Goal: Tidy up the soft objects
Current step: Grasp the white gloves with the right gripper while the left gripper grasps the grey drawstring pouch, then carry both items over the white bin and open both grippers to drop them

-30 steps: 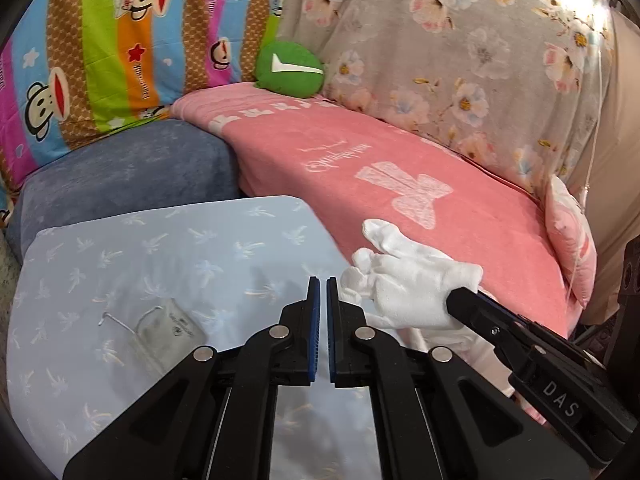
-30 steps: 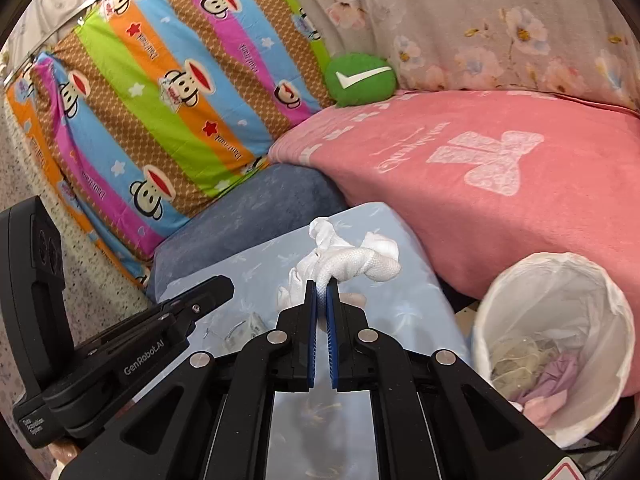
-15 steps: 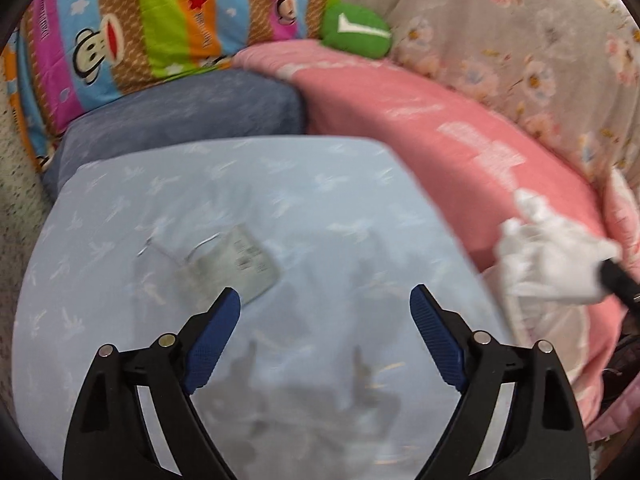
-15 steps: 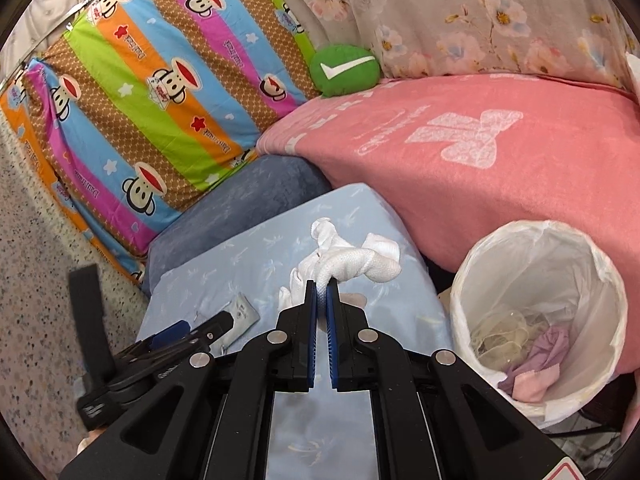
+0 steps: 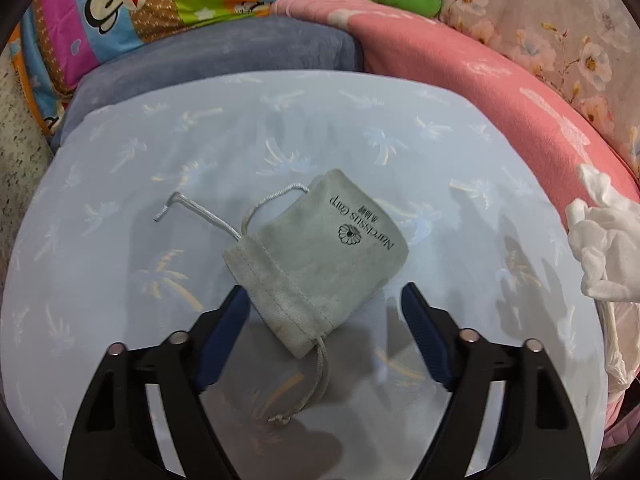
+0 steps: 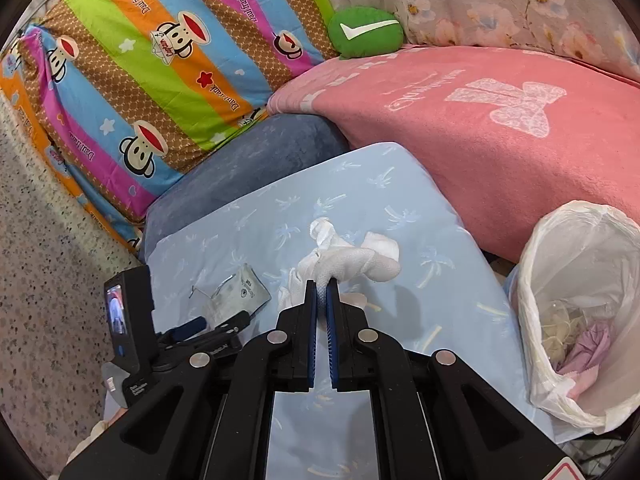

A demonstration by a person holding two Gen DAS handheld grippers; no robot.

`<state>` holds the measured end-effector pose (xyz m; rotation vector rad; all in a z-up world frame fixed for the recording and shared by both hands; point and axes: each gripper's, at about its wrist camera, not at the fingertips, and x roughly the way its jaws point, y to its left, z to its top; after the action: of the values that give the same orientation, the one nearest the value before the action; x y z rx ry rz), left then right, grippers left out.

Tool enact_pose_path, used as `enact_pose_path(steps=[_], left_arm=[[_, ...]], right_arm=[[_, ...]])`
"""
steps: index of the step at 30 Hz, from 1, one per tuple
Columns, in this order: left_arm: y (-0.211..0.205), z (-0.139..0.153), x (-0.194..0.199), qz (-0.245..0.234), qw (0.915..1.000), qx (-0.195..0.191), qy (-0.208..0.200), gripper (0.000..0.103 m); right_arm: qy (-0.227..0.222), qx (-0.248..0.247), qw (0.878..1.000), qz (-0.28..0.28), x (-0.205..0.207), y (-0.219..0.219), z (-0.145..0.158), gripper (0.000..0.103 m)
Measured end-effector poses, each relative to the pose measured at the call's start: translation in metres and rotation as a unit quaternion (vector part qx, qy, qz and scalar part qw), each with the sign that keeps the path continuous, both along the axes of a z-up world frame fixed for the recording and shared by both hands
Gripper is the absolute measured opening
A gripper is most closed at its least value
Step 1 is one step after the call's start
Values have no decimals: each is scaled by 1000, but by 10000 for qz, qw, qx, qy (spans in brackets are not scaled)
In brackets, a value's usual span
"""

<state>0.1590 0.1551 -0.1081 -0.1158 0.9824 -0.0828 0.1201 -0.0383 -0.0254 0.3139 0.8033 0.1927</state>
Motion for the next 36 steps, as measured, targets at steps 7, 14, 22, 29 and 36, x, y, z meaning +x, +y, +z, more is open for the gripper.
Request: enact_pose_path(steps=[7,14,22,29,36], left_arm=[[-5,1,-1,-79,9999,69,-66,27],[-21,15,-11,-364,9992,-73,-135,11],[-60,59,-31,-720,9955,-277,-547,11],[-98,87,-47,-1064,9904,-378,-802,11],[-140,107,-68,-1466,9833,-428,-991,11]], right_arm=[[92,24,9999,44,5,8,-9,5],[67,80,9999,34,-1,6,-7,5],[-189,172,9996,-144,-18,-20,15,5],[-516,199,9976,-408,-43,-55,43,5],[-790,205,9936,-782,-72,-100,67,5]])
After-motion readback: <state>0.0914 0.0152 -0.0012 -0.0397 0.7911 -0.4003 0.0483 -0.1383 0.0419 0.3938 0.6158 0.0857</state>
